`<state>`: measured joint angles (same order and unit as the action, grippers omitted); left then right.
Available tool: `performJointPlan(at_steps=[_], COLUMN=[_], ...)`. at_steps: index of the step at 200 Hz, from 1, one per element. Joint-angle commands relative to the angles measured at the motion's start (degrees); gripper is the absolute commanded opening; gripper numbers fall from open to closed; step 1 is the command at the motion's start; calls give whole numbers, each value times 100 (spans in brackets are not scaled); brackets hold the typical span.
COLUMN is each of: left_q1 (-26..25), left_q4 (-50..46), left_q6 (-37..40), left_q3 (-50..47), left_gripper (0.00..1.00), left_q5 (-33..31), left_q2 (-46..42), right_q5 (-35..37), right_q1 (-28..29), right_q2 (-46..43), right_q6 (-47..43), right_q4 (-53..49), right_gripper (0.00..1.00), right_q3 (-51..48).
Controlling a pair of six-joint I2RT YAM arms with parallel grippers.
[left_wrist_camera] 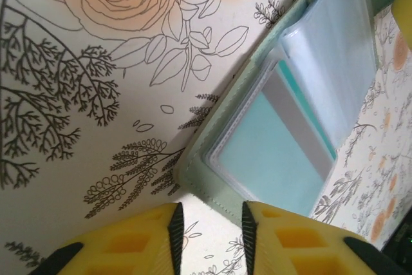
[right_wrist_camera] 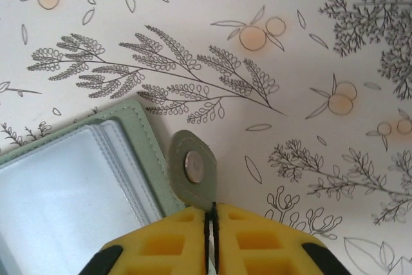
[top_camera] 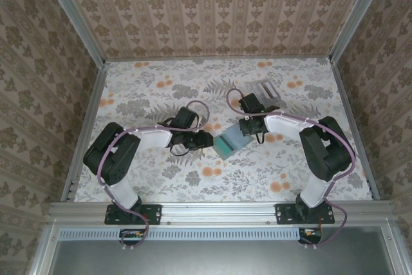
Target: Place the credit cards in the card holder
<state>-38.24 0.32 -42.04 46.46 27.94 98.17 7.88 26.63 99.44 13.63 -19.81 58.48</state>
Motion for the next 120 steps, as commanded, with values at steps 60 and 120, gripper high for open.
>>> performJointPlan(at_steps=[60, 120], left_q1=[133, 437], left_q4=[285, 31], left_q6=[-275, -126], left_q3=[-31, 239], left_gripper=[42, 36], left_q5=[244, 418], left_q2=[260, 106], right_q5=[-2578, -3748], right_q1=[-163, -106], right_q2=[147, 8], right_q6=[831, 2070], right_q4=[-117, 1089], right_gripper=[0, 0], right_q3=[-10, -665])
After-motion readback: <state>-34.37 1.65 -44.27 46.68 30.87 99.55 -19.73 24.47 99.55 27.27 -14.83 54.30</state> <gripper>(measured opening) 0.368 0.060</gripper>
